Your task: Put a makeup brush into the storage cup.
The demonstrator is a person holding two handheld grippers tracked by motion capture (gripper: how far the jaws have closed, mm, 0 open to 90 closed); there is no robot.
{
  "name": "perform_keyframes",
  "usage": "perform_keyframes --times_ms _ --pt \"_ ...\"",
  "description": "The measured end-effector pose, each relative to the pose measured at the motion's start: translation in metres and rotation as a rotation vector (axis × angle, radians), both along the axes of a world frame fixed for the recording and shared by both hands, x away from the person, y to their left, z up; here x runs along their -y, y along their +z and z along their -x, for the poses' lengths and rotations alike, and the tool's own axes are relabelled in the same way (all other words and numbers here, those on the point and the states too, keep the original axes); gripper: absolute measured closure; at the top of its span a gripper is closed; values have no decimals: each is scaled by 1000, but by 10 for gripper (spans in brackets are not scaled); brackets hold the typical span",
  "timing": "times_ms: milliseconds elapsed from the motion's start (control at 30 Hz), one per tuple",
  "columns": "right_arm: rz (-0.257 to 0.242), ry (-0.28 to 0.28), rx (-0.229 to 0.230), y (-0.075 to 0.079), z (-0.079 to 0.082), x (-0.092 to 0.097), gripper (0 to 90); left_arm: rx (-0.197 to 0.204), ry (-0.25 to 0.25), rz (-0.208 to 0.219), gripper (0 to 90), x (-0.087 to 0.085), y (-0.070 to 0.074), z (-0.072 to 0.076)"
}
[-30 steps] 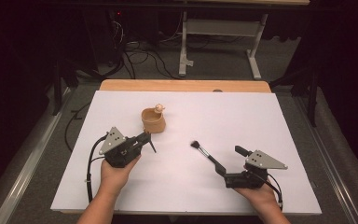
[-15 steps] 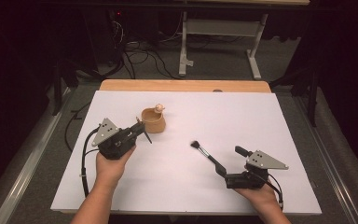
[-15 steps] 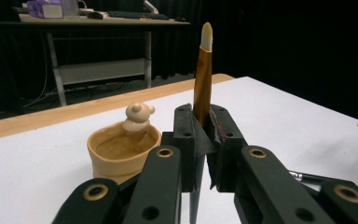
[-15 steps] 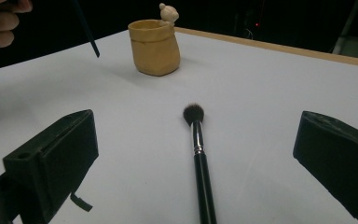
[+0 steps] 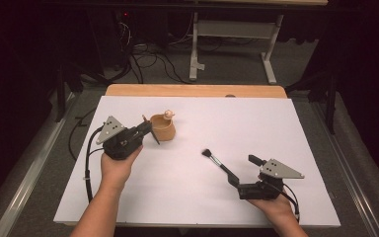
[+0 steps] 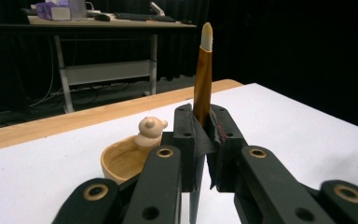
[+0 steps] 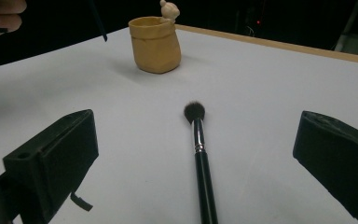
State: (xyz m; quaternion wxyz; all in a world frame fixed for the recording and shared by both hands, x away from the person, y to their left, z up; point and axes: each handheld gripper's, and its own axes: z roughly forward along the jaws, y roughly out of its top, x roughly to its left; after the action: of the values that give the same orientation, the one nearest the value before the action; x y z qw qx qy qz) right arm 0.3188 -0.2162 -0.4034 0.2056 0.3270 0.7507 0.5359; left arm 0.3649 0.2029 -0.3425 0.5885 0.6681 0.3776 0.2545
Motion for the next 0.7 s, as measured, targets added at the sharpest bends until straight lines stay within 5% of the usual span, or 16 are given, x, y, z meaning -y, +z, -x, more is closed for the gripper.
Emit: perform_keyframes --times_ms 700 --pt "15 7 -2 -1 1 -2 10 -1 37 -16 825 6 21 -33"
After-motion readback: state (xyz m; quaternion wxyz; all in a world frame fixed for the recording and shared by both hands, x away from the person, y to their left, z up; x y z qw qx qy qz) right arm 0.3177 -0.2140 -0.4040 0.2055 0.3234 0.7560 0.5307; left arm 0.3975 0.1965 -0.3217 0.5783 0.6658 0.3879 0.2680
